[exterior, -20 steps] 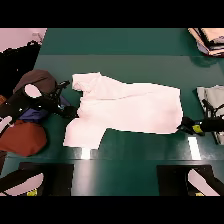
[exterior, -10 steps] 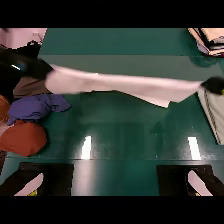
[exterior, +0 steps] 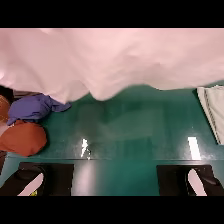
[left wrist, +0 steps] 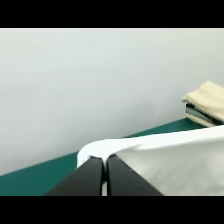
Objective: Fold the shirts.
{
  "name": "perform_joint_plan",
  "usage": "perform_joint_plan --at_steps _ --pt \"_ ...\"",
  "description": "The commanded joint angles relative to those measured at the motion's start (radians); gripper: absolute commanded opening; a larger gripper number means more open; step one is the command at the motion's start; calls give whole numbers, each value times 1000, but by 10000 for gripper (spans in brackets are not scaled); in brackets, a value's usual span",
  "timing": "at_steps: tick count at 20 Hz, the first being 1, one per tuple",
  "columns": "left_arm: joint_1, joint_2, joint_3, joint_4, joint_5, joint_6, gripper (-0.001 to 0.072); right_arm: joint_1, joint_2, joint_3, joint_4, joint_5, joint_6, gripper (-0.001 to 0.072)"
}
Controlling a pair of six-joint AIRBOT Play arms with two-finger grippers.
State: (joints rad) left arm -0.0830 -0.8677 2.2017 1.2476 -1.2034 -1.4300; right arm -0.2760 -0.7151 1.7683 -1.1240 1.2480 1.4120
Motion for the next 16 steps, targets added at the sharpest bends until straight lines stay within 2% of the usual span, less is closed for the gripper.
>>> perform_joint_plan --at_steps 1,4,6,10,12,16 --pt "0 0 80 -85 20 -13 20 -57 -27 172 -2 121 1 17" --pt "0 -10 -13 -74 21 -11 20 -62 -141 299 -2 261 15 16" --pt "0 -26 -167 -74 18 -11 20 -51 -228 314 -2 349 31 17" --pt "0 -195 -377 -74 -116 -2 21 39 -406 132 -34 450 31 17" --pt "0 -330 -414 -74 -154 6 22 106 -507 21 -108 461 31 17" --pt "0 -624 -422 -80 -107 24 22 205 -736 -124 -258 373 30 16"
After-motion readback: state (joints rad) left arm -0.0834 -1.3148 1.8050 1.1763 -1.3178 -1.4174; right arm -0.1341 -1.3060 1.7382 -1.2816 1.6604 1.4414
